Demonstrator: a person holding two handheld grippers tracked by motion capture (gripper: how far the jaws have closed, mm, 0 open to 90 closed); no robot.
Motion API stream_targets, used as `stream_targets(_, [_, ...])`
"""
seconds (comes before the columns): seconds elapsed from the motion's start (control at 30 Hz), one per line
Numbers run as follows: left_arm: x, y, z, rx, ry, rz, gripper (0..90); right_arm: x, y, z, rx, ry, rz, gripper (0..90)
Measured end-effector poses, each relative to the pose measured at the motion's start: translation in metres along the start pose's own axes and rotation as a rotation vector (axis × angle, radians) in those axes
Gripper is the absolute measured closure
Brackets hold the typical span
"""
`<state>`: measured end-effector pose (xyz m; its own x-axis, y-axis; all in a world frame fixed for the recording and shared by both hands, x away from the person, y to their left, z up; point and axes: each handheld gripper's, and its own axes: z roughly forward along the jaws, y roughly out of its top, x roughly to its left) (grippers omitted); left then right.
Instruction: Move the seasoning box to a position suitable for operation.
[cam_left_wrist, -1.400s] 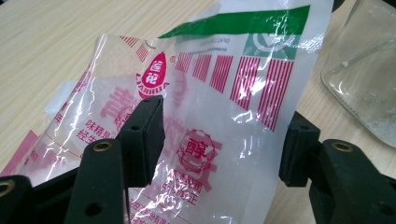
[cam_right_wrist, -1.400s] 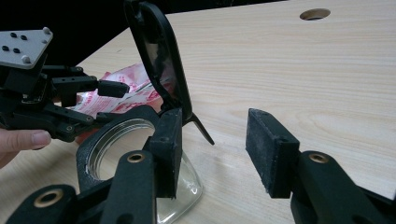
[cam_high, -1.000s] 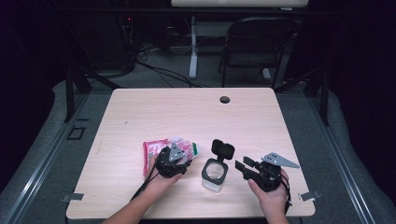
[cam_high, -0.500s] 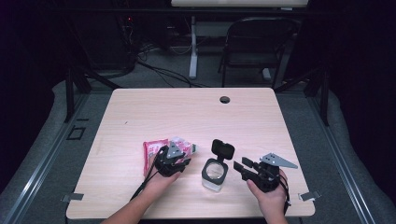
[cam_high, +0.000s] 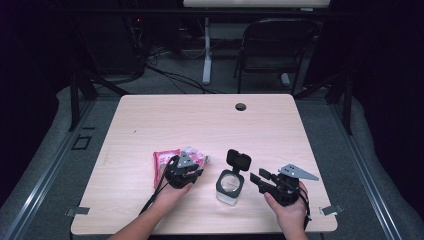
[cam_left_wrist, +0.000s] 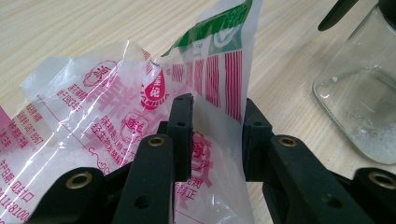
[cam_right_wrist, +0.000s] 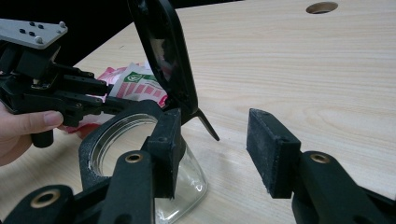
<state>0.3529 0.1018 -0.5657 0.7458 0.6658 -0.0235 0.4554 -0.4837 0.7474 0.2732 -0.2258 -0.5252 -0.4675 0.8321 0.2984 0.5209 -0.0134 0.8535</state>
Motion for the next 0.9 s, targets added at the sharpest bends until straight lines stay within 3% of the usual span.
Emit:
stream_targets(0.33, [0.002, 0.0, 0.0, -0.002, -0.001, -0.012, 77.0, 0.0, 0.0, 0.0, -0.002, 0.0, 0.002, 55.1])
stream_targets(0.47, [0.002, -0.001, 0.0, -0.003, 0.005, -0.035, 79.2, 0.0, 0.0, 0.0, 0.001, -0.001, -0.001, 55.1])
stream_targets(0.57, [0.005, -0.001, 0.0, -0.002, -0.017, -0.044, 81.4, 0.0, 0.0, 0.0, -0.001, -0.001, 0.002, 55.1])
stream_targets(0.67, [0.006, -0.002, 0.0, -0.006, -0.004, -0.055, 84.6, 0.0, 0.0, 0.0, -0.001, -0.002, 0.002, 55.1])
stream_targets(0.7, [0.008, -0.002, 0.0, -0.008, -0.025, -0.068, 84.9, 0.0, 0.0, 0.0, -0.001, -0.003, 0.002, 55.1])
stream_targets(0.9, [0.012, -0.003, 0.0, -0.008, -0.042, -0.098, 87.0, 0.0, 0.0, 0.001, 0.0, -0.002, 0.001, 55.1])
